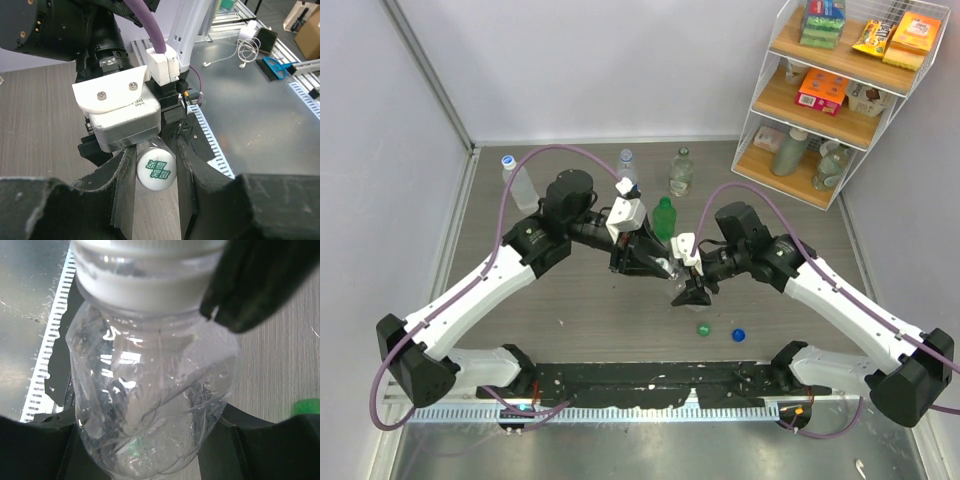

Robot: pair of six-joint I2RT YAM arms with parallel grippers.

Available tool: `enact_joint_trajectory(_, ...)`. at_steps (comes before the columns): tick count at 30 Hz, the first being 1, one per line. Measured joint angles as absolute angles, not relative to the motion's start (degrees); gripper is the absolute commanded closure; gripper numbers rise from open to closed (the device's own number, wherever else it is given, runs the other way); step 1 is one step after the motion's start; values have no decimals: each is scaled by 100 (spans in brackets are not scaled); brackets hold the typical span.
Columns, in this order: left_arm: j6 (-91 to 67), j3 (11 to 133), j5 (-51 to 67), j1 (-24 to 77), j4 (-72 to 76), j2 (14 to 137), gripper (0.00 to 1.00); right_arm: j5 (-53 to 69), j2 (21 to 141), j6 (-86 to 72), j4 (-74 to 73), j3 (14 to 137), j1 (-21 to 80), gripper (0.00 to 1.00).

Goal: Screw on the bottle caps
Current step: Screw the bottle cap onto the plastic bottle.

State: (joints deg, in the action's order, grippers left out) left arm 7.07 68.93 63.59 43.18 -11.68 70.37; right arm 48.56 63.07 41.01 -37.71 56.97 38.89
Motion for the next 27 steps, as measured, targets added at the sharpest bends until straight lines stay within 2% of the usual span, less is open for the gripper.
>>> enact_joint_trajectory(4, 989, 7150, 6521, 4316, -1590, 7212, 100, 4888, 6333, 4185, -3911, 5741, 3870, 99)
enact_joint_trajectory(5, 1009, 7168, 6528, 4316, -1634, 7216, 94, 4888, 6333, 4191, -3918, 5741, 3870, 99)
enact_joint_trajectory(6, 1026, 7181, 6517, 4316, -1669, 7216, 93, 4890, 6333, 4193, -3916, 5741, 3870, 99)
enact_joint_trajectory(7, 1007, 7188, 6499, 4316, -1678, 7210, 86, 4888, 6329, 4191, -3911, 5741, 3872, 99)
enact_joint_trajectory(8, 974, 7188, 6455, 4318, -1680, 7194, 68, 4877, 6322, 4171, -3907, 5741, 3872, 99)
enact_joint_trajectory(9, 947, 7188, 6416, 4320, -1678, 7177, 57, 4866, 6313, 4147, -3889, 5741, 3872, 99)
enact_joint_trajectory(11, 875, 7183, 6233, 4346, -1671, 7107, 45, 4851, 6298, 4091, -3824, 5741, 3872, 99)
enact_joint_trajectory(14, 727, 7074, 5828, 4412, -1678, 6958, 39, 4908, 6287, 4029, -3546, 5769, 3898, 99)
enact_joint_trajectory(16, 652, 7024, 5603, 4431, -1682, 6912, 39, 4939, 6265, 3999, -3446, 5787, 3909, 99)
enact_joint_trajectory(17, 622, 7000, 5500, 4438, -1699, 6899, 44, 4954, 6259, 3992, -3380, 5798, 3918, 99)
enact_joint_trajectory(18, 607, 6989, 5450, 4442, -1712, 6895, 52, 4960, 6250, 3970, -3319, 5800, 3920, 99)
enact_joint_trajectory(20, 578, 6984, 5352, 4453, -1697, 6890, 78, 4958, 6250, 3898, -3304, 5800, 3920, 99)
enact_joint_trajectory(22, 611, 6991, 5264, 4462, -1673, 6869, 85, 4936, 6250, 3736, -3326, 5800, 3896, 99)
enact_joint_trajectory(24, 628, 6993, 5168, 4469, -1678, 6849, 99, 4910, 6250, 3605, -3301, 5802, 3863, 99)
enact_joint_trajectory(27, 532, 6993, 5096, 4473, -1658, 6849, 100, 4875, 6254, 3548, -3295, 5802, 3861, 93)
